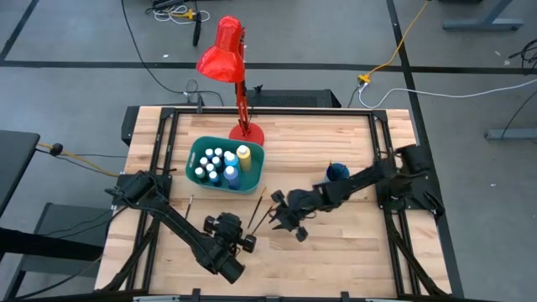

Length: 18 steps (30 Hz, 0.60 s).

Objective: Pick & Place Paint Supplies
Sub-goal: Put the black gold paint brush into the blue cup

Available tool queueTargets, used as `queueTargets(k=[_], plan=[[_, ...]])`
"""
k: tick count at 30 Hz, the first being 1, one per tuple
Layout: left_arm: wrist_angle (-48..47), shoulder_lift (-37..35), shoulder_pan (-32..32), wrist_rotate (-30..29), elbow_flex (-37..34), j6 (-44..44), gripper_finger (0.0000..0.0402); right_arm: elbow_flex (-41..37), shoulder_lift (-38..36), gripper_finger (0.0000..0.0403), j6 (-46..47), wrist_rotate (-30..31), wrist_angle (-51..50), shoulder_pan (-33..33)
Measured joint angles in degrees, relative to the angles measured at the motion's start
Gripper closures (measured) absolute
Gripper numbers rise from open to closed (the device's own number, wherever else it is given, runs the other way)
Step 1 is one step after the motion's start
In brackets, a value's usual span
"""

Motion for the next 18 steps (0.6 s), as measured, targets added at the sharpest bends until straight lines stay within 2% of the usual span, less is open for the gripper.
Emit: queueTargets(k=[3,7,9,18], plan=[[0.0,0.0,0.0,0.0,0.0,0.0,0.0384,2.4,3.6,0.0286,1.1,-1.0,-0.9,-2.4],[0.3,0.0,0.0,0.0,0.0,0.0,0.0384,3.2,6.5,0.0286,1.4,-9.3,-0.2,-5.9],[0.4,0.0,0.0,0.0,0.0,0.0,0.0384,3.2,7.1,0.0286,1.4,-11.6,0.3,-7.2],[0.7,0.0,0.1,-0.1,0.0,0.0,0.0384,3.3,10.3,0.0286,1.3,-12.2,3.2,-10.4]])
